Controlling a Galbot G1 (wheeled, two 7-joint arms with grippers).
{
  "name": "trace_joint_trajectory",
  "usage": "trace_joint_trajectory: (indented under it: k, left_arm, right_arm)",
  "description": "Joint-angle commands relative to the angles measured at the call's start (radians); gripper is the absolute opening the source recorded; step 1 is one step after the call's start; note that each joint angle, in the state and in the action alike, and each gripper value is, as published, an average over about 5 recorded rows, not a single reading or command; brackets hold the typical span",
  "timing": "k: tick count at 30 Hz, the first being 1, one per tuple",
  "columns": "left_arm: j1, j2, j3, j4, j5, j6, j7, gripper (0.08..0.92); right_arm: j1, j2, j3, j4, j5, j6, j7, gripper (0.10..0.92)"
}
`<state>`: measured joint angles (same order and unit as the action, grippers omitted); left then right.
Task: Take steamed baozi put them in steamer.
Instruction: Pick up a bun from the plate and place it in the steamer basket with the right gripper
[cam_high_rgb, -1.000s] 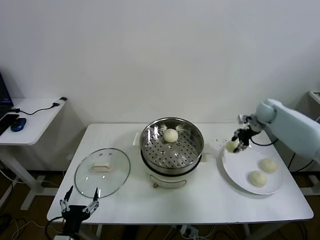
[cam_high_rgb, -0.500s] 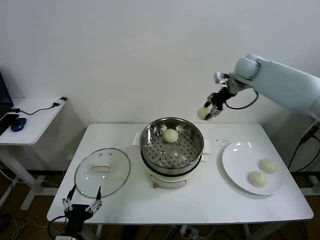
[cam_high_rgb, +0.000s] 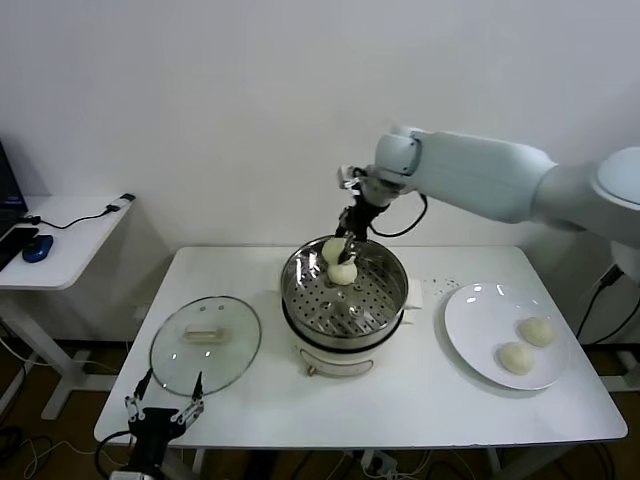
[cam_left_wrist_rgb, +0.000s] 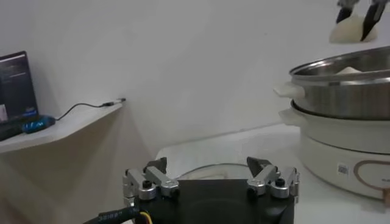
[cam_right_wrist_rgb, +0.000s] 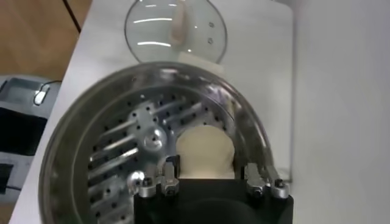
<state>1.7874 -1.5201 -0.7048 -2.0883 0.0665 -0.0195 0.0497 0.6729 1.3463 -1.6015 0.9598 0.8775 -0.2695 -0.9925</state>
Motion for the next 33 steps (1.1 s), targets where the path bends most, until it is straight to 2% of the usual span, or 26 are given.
trace_joint_trajectory:
  k: [1, 12, 20, 22, 27, 33]
  left_arm:
    - [-0.004, -0.002, -0.004, 0.001, -0.004, 0.005, 0.001, 0.823]
    - [-0.007, 0.001, -0.009, 0.013, -0.007, 0.001, 0.000, 0.823]
    - [-0.008, 0.001, -0.007, 0.014, -0.006, 0.001, -0.001, 0.823]
    - [-0.006, 0.001, -0.007, 0.014, -0.005, 0.001, -0.001, 0.823]
    - [0.000, 0.002, -0.006, 0.011, -0.003, -0.001, -0.004, 0.823]
    - [0.007, 0.005, -0.002, 0.000, 0.001, 0.000, -0.006, 0.823]
  right_arm:
    - [-0.071, 0.098, -0.027, -0.033, 0.032, -0.015, 0.028, 0.576]
    - [-0.124, 0.105, -0.032, -0.058, 0.007, -0.012, 0.027, 0.586]
    - [-0.104, 0.089, -0.021, -0.041, -0.006, -0.017, 0.025, 0.778]
    - [-0.085, 0.071, -0.013, -0.024, -0.007, -0.017, 0.023, 0.805]
    - [0.014, -0.032, -0.006, 0.076, -0.029, -0.006, -0.010, 0.822]
    - [0.183, -0.287, -0.044, 0.291, -0.085, 0.033, -0.056, 0.823]
